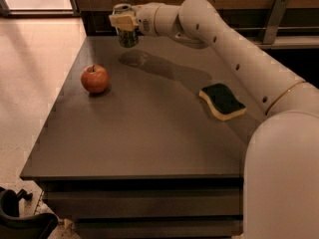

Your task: Pick green can

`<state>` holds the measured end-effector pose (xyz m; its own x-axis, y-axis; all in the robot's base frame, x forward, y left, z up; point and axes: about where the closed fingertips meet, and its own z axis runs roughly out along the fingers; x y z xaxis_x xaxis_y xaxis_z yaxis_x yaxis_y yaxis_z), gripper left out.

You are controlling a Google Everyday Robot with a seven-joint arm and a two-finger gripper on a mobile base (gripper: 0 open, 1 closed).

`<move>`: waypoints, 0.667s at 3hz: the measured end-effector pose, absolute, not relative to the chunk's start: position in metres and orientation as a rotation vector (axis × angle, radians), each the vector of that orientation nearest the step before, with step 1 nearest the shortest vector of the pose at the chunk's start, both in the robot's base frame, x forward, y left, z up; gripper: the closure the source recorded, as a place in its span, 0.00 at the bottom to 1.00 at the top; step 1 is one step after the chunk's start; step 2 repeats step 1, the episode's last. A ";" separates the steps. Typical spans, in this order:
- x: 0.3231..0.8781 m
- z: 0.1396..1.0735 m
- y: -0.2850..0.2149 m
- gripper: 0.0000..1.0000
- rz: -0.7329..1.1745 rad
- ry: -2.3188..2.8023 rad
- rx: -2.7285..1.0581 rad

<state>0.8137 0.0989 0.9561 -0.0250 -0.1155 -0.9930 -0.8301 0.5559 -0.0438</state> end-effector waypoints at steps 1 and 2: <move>0.790 0.998 0.095 1.00 0.631 1.467 -0.891; 0.790 0.998 0.095 1.00 0.631 1.467 -0.891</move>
Offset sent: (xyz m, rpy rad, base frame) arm 0.0000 0.0000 0.0000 0.0000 0.0000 0.0000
